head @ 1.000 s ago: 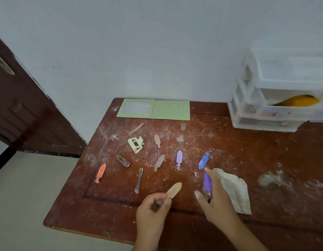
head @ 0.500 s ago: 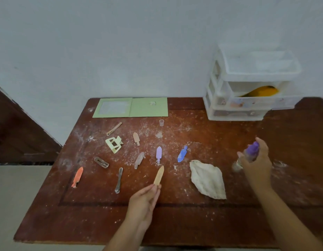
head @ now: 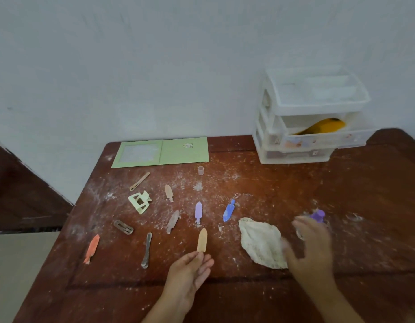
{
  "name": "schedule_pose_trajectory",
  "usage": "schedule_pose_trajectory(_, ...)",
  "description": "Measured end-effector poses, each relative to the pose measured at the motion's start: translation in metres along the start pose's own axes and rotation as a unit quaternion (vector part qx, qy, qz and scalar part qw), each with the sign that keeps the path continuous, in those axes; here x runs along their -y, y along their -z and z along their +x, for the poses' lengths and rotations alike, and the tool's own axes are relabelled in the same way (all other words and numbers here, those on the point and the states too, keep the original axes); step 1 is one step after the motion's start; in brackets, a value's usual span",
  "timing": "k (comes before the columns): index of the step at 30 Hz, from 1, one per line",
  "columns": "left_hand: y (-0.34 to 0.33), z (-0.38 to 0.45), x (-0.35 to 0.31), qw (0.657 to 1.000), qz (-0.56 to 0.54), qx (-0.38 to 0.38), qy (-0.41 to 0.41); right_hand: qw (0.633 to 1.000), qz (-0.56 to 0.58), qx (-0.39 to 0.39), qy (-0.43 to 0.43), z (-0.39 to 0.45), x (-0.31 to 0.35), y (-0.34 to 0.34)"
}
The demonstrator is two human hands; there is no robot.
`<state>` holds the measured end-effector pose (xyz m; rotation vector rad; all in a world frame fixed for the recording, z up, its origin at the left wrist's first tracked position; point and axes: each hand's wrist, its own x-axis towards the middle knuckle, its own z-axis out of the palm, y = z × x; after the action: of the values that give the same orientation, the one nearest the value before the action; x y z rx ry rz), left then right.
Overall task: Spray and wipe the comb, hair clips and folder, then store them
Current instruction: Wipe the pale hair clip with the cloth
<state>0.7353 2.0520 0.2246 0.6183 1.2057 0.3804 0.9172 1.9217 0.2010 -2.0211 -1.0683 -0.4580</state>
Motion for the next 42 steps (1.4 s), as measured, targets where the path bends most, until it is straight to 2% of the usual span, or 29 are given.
schedule_pose_trajectory(2,-0.001,-0.001,0.001,1.000,0.005,-0.001,0.002,0.997,-0.021,0.074,0.029,-0.006,0.005,-0.023)
schedule_pose_trajectory(6,-0.001,-0.005,0.000,0.999,0.040,0.003,-0.005,0.955,-0.134,0.265,-0.025,-0.006,0.005,-0.053)
schedule_pose_trajectory(8,0.000,-0.005,-0.002,0.998,0.065,0.006,-0.023,0.947,-0.147,0.284,-0.024,-0.005,0.006,-0.057)
schedule_pose_trajectory(10,0.001,-0.006,-0.003,0.995,0.091,0.010,-0.040,0.946,-0.093,0.301,-0.076,-0.001,0.002,-0.059)
schedule_pose_trajectory(14,0.003,-0.008,-0.005,0.991,0.120,0.016,-0.063,0.943,0.064,0.279,-0.170,0.011,0.007,-0.052)
schedule_pose_trajectory(16,0.004,-0.010,-0.005,0.989,0.122,0.018,-0.075,0.925,0.141,0.271,-0.227,0.018,0.019,-0.043)
schedule_pose_trajectory(18,0.004,-0.012,-0.006,0.989,0.116,0.024,-0.092,0.925,0.194,0.252,-0.207,0.021,0.035,-0.032)
schedule_pose_trajectory(20,0.004,-0.014,-0.008,0.988,0.107,0.032,-0.110,0.937,0.232,0.230,-0.124,0.022,0.056,-0.023)
schedule_pose_trajectory(22,0.003,-0.018,-0.009,0.986,0.102,0.046,-0.128,0.948,0.227,0.223,0.008,0.019,0.073,-0.018)
schedule_pose_trajectory(24,0.001,-0.023,-0.011,0.981,0.106,0.076,-0.144,0.941,0.218,0.232,0.115,0.013,0.081,-0.021)
schedule_pose_trajectory(27,0.003,-0.030,-0.013,0.969,0.137,0.123,-0.167,0.925,0.225,0.254,0.172,0.002,0.086,-0.033)
schedule_pose_trajectory(31,0.011,-0.032,-0.013,0.961,0.170,0.128,-0.177,0.930,0.211,0.237,0.186,-0.007,0.087,-0.039)
schedule_pose_trajectory(35,0.012,-0.031,-0.009,0.961,0.192,0.099,-0.174,0.950,0.184,0.208,0.140,-0.006,0.085,-0.045)
schedule_pose_trajectory(39,0.017,-0.029,-0.004,0.980,0.137,0.051,-0.134,0.975,0.146,0.161,0.047,0.006,0.062,-0.045)
schedule_pose_trajectory(42,0.016,-0.029,-0.005,0.987,0.088,0.042,-0.131,0.968,0.179,0.165,0.064,0.006,0.066,-0.033)
